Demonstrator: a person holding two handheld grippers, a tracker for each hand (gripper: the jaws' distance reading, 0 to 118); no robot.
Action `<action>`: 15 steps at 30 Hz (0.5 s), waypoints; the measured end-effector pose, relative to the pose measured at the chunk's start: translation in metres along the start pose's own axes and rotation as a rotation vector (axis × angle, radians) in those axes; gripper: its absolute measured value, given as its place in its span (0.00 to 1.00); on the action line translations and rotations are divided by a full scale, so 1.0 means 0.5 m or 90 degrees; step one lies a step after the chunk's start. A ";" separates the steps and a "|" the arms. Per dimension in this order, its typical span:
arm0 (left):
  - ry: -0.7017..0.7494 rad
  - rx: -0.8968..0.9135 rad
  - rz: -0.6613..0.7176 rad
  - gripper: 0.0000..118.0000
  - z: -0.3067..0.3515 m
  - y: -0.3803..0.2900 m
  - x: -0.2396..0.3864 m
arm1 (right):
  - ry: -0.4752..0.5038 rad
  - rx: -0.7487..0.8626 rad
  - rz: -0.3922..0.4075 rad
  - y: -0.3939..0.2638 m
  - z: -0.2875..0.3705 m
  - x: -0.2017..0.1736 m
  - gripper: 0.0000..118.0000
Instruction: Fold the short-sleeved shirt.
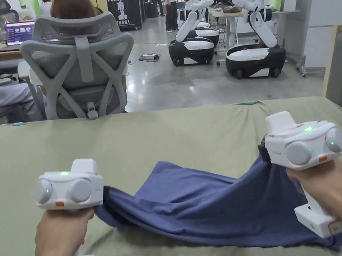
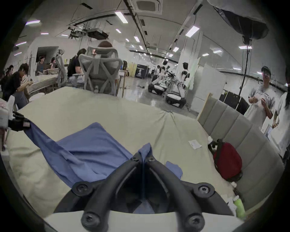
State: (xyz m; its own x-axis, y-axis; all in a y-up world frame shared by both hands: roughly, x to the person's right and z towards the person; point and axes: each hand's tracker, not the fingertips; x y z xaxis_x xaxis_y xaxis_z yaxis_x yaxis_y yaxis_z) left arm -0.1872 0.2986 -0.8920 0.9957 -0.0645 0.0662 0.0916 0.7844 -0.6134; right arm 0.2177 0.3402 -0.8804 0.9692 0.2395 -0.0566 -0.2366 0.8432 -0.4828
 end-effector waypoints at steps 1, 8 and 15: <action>0.004 0.013 -0.005 0.00 0.013 0.030 0.002 | -0.001 0.009 -0.003 0.025 0.009 0.009 0.02; 0.033 0.098 -0.050 0.00 0.072 0.263 0.010 | -0.050 0.096 0.015 0.227 0.040 0.098 0.02; 0.122 0.219 -0.073 0.00 0.131 0.486 -0.009 | -0.150 0.197 0.000 0.407 0.083 0.210 0.02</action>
State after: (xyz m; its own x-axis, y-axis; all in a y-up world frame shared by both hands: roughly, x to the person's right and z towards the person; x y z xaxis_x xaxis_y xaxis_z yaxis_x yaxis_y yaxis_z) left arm -0.1704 0.5297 -0.9897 0.9667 -0.2513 -0.0488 0.2246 0.9242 -0.3090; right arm 0.2686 0.5571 -0.9486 0.9353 0.3138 0.1634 -0.2815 0.9398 -0.1936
